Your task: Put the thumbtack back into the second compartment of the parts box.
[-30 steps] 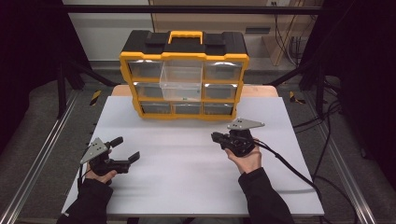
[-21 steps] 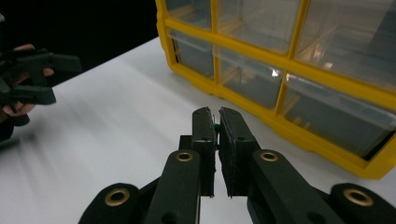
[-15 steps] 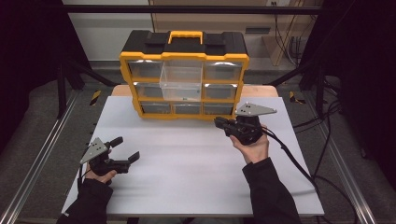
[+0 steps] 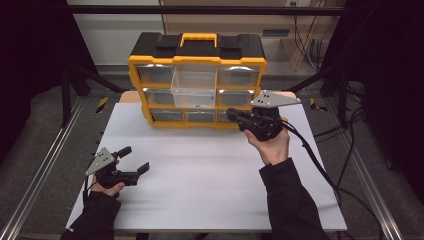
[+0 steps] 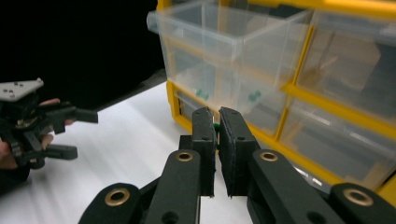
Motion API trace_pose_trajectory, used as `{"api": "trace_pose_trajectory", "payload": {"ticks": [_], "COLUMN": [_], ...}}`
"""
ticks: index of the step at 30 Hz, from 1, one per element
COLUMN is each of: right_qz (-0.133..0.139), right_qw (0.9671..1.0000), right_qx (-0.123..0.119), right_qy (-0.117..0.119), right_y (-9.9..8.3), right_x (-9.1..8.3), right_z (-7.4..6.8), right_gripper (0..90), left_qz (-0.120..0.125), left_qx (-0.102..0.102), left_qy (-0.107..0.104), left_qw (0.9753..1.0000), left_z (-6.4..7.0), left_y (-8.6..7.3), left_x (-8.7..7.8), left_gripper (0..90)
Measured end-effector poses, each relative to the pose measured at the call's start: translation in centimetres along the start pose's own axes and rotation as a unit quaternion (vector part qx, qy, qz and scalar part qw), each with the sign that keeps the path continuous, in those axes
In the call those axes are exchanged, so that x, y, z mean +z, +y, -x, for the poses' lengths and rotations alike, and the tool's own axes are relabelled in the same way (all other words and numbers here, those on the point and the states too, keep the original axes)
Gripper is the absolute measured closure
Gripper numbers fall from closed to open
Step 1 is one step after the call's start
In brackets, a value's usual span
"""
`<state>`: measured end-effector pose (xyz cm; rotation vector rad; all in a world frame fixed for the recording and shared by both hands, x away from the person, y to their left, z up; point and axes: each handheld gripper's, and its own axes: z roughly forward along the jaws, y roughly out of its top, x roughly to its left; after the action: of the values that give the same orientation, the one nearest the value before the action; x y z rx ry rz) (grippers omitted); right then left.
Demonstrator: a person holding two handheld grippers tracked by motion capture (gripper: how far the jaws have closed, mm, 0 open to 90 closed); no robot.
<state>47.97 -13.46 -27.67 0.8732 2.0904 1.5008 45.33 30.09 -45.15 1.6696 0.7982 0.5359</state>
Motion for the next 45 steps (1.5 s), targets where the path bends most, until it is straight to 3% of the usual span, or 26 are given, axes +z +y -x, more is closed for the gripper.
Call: {"api": "trace_pose_trajectory", "payload": {"ticks": [5, 19, 33, 45], "right_qz": [0.010, 0.024, 0.008, -0.021], "right_qw": [0.9999, 0.9994, 0.9990, 0.9984], "right_qx": [-0.007, -0.019, -0.032, -0.028], "right_qy": [-0.005, -0.017, -0.029, -0.045], "right_y": [2.2, 5.9, 7.9, 7.8], "right_x": [0.2, 1.5, 4.3, 7.5], "right_z": [-0.2, -0.2, -0.4, 0.2], "right_gripper": [85.2, 85.2, 85.1, 85.1], "left_qz": [0.000, 0.003, 0.002, 0.004], "left_qx": [0.000, -0.002, -0.002, -0.003], "left_qy": [0.000, 0.000, -0.001, -0.001], "left_qw": [1.0000, 1.0000, 1.0000, 1.0000], "left_z": [0.0, 0.0, 0.0, 0.0], "left_y": [0.0, 0.0, 0.0, 0.0], "left_x": [0.0, 0.0, 0.0, 0.0], "left_gripper": [2.9, 2.9, 2.9, 3.0]}}
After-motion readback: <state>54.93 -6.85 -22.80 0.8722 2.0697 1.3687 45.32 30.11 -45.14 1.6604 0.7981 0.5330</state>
